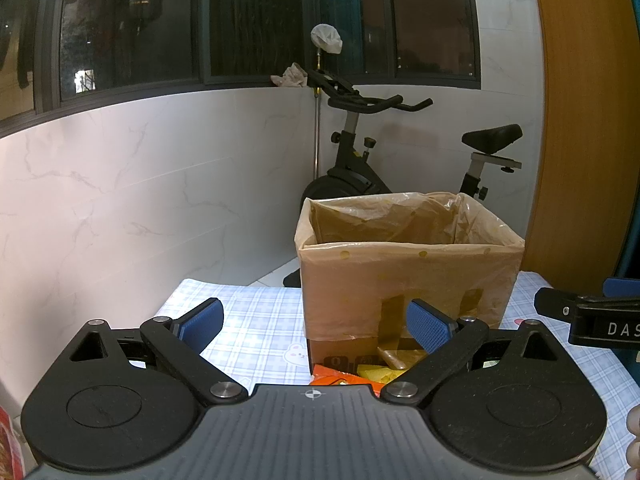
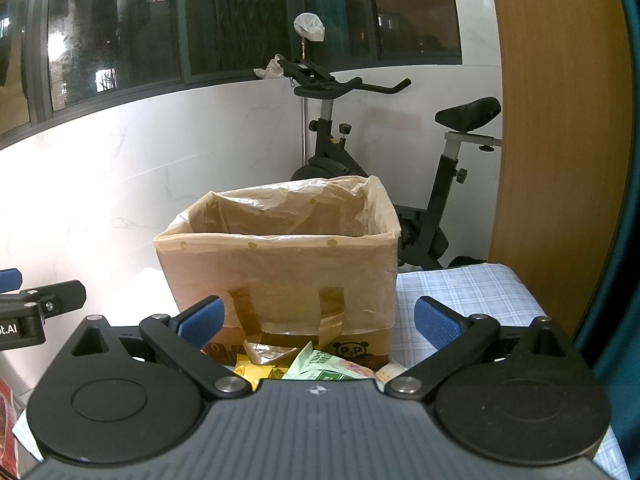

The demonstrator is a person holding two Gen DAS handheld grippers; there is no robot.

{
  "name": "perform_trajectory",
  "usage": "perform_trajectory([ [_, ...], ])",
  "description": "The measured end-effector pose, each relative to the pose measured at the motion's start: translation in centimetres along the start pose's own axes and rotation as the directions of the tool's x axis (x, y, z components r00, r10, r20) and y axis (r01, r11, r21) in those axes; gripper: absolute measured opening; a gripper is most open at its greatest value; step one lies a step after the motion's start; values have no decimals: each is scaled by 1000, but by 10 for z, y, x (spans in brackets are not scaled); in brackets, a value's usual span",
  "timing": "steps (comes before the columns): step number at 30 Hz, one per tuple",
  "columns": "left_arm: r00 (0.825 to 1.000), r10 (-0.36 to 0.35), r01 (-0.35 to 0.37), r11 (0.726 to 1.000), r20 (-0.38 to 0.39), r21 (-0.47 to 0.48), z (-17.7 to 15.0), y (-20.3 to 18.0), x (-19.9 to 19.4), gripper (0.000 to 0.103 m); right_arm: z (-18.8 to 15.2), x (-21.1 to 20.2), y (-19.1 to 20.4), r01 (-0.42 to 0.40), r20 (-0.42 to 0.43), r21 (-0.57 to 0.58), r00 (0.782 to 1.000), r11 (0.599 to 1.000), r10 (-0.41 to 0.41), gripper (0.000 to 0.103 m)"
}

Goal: Organize snacks

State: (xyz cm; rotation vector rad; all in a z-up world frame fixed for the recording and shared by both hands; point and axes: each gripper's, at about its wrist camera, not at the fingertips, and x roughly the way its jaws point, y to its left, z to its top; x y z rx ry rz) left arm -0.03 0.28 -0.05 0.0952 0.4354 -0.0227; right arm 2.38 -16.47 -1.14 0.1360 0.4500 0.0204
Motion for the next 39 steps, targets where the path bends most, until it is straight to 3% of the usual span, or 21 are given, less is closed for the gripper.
perform_trajectory([
  [29,1000,6,-8,999,-27,-47,-2,6,5,99,-4,0,-3,-24,14,16,1000,1000,24,103],
  [39,995,98,-96,993,27,-64,4,31,21,99,-3,6,-15,-42,92,30,995,999,40,103],
])
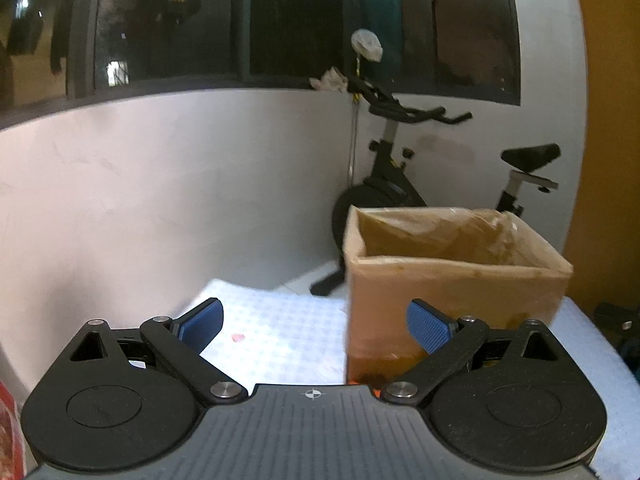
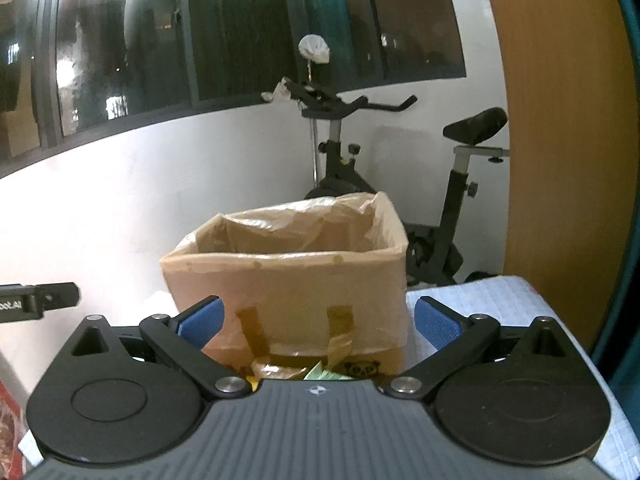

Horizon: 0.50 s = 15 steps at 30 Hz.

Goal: Organize snacks
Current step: 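Lower both tools to the snack pile and close on bags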

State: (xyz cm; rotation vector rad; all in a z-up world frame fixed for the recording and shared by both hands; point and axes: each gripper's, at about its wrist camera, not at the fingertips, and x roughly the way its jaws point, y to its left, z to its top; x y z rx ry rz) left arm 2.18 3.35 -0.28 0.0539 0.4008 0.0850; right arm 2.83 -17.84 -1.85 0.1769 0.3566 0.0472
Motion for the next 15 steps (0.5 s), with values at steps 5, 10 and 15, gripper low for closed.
perform_trajectory([
  [5,1000,11,-11,999,6,34,4,9,15,99,3,15,-15,37,84,-11,996,999,-35,103],
  [10,1000,1,-1,999,-3,44,-2,14,27,98,9,28,-36,15,89,63,996,998,-21,103],
  [15,997,-50,50,999,-52,8,-18,20,35,98,0,32,-32,-56,52,-23,997,998,57,103],
])
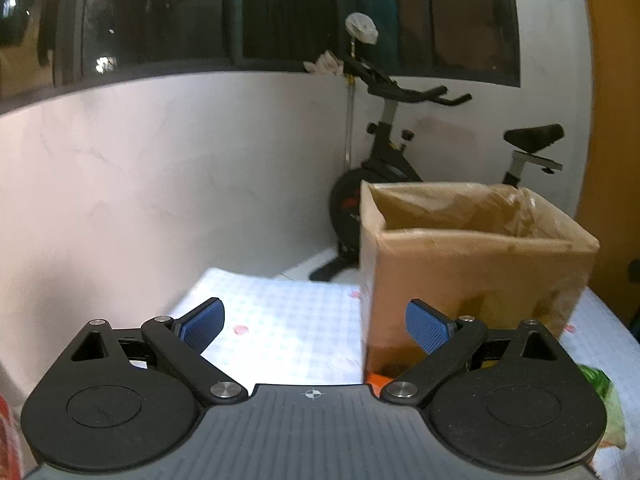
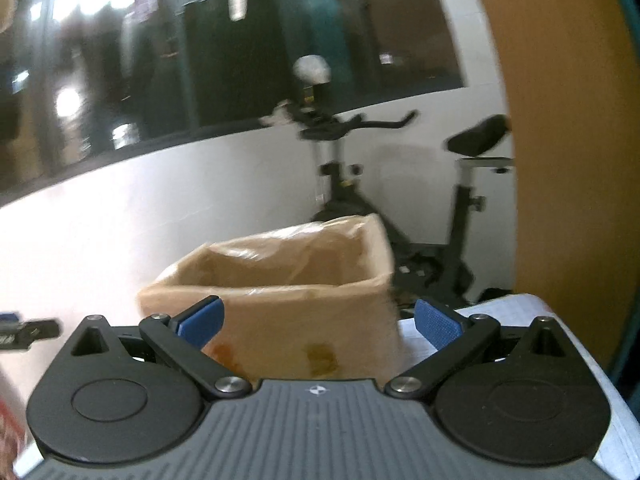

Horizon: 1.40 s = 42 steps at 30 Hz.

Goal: Organize snacks
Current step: 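Lower both tools to the snack pile and close on bags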

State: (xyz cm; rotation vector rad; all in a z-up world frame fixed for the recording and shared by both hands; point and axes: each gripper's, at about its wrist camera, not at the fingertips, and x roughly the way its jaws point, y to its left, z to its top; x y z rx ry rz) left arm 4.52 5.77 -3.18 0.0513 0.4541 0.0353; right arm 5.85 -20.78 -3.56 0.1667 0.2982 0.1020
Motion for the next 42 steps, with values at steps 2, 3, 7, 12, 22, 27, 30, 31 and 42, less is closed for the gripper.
perform_trajectory([
  [2,1000,-15,16,1000,-15,3,-8,-2,2,98,-11,1,9,31,-5,-89,999,996,-32,103],
  [3,1000,-21,21,1000,-23,5,-12,-3,2,98,-18,2,14,34,-8,-128,999,991,-35,103],
  [7,998,-46,45,999,-53,-13,-31,-3,5,98,-46,3,28,-14,-50,-210,999,978,4,103],
  [12,992,-60,55,997,-111,-45,-46,-4,14,98,-81,12,39,-48,-127,-253,992,966,16,103],
  [22,991,-47,36,995,-123,-89,-64,2,18,98,-110,24,41,-96,-191,-266,981,959,45,103],
  [27,990,-42,31,995,-132,-90,-74,-3,20,98,-123,30,44,-50,-188,-373,982,926,-23,103],
  [30,990,-30,19,996,-134,-81,-83,-5,20,98,-131,36,43,-23,-180,-433,982,901,-62,103],
  [31,989,-27,16,997,-143,-80,-85,-6,20,98,-132,38,42,-24,-181,-438,982,899,-62,103],
  [42,987,-47,36,997,-155,-72,-90,-8,22,98,-141,55,37,24,-193,-425,974,905,-117,103],
])
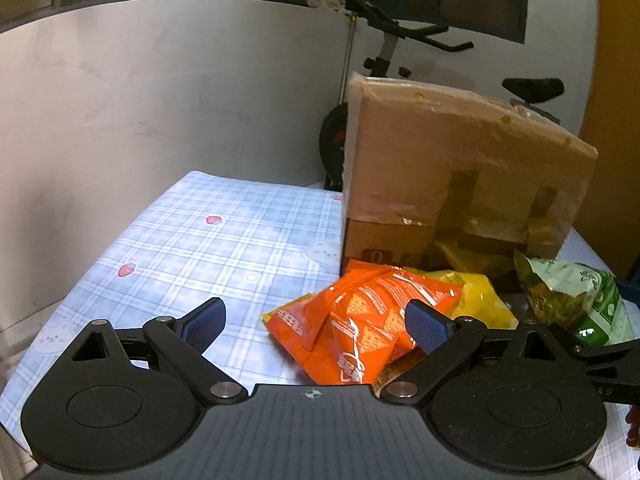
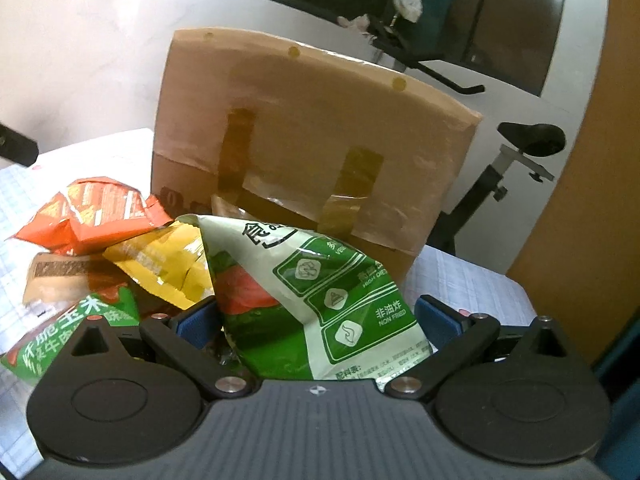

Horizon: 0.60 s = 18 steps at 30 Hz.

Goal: Organize snacks
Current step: 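Lower both tools to the snack pile and close on bags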

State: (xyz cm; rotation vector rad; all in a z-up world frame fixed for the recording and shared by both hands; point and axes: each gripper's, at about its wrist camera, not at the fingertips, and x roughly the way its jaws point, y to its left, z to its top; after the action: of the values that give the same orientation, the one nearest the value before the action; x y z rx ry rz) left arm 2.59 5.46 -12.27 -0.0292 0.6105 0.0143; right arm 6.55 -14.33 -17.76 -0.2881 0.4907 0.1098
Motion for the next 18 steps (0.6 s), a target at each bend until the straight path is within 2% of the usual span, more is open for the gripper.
perform_trajectory([
  [4,1000,-10,10,1000,-4,-1,-1,0,1,98,-5,-1,5,9,10,-20,1000,1000,-9,99],
  [6,1000,-13,13,1000,-2,-4,-2,0,-1,98,-6,-2,5,7,16,-27,1000,1000,-6,94],
  [8,1000,-18,18,1000,-2,-9,-2,0,-1,98,-6,-3,2,-10,20,-13,1000,1000,11,80],
  [11,1000,-28,28,1000,-6,-14,-2,0,-1,97,-6,-5,-1,-13,27,4,1000,1000,13,75],
  [15,999,-49,49,999,-7,1,-4,-1,3,97,-6,-13,-8,-37,45,46,998,998,35,73],
  [18,997,-72,72,996,-5,49,-4,-5,9,97,-7,-18,-9,-51,54,62,997,997,48,72],
])
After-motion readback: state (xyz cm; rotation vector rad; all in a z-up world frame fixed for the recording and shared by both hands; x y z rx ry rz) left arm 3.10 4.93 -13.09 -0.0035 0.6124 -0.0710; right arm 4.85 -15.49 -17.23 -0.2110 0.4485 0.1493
